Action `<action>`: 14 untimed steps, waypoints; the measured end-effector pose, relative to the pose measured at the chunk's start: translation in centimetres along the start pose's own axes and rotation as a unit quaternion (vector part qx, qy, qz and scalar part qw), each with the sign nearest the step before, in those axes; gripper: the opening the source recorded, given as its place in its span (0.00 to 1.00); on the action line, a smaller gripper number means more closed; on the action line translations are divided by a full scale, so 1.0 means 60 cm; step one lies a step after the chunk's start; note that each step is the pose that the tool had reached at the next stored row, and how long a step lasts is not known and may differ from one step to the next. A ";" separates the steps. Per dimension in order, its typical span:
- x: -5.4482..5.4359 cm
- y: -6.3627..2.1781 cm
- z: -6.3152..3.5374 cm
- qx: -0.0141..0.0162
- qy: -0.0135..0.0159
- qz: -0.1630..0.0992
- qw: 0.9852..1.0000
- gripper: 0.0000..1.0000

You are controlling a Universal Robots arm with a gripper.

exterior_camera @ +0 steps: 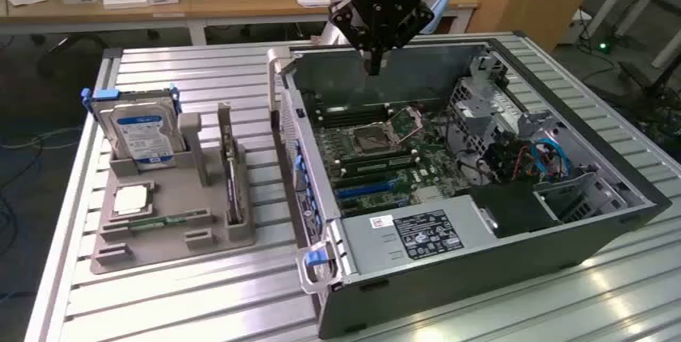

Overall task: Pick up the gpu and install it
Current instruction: 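Reach for the gpu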

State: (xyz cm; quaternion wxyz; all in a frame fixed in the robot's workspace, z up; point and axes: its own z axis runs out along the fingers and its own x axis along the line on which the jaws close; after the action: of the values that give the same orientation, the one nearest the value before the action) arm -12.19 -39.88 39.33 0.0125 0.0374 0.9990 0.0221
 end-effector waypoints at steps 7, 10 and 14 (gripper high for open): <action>0.003 0.000 0.000 0.000 0.000 0.000 1.000 0.11; 0.010 -0.001 0.000 0.000 0.000 0.000 1.000 0.11; 0.020 -0.001 0.000 0.000 0.000 0.000 1.000 0.11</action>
State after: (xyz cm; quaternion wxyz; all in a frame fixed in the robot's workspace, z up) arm -13.37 -39.89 39.33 0.0125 0.0374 0.9990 0.0221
